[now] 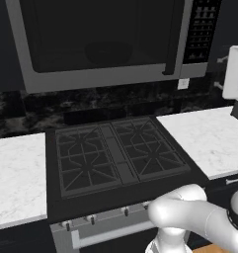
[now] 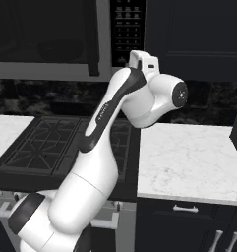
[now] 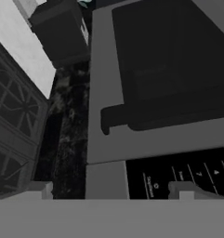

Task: Pick the lemon wedge from the sink and place it in the bowl. Then pick the bowl and place it in the microwave. Then close the microwave door and press the start button.

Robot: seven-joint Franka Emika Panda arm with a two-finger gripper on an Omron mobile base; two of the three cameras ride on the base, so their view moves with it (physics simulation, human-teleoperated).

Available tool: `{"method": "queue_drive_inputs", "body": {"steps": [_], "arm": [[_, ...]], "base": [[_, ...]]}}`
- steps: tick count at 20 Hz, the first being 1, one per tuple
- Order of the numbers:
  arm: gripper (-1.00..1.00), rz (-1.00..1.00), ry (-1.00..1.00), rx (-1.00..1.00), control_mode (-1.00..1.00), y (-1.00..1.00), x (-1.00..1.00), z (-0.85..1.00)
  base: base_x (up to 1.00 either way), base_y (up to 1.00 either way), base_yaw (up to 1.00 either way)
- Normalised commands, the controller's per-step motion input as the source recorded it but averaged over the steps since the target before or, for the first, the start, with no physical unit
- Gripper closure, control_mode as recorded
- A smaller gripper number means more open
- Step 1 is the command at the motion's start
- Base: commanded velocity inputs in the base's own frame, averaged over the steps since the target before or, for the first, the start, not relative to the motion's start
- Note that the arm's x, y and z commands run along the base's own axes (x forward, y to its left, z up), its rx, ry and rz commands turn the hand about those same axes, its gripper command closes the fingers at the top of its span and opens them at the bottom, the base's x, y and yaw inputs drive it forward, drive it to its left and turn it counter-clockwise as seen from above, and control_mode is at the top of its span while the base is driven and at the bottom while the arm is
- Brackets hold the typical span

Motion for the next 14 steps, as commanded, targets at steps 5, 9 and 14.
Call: {"method": "queue_drive_inputs", "body": {"steps": [5, 9, 14], "arm": [[-1.0, 0.0, -0.07, 0.0, -1.0, 0.08, 0.17, 0.02], [-1.0, 0.0, -0.01, 0.0, -1.0, 0.19, 0.14, 0.0], [-1.0, 0.0, 0.0, 0.0, -1.0, 0.12, 0.22, 0.0]], "base": [[0.0, 0.0, 0.0], [0.0, 0.0, 0.0], [0.0, 0.0, 0.0]]}}
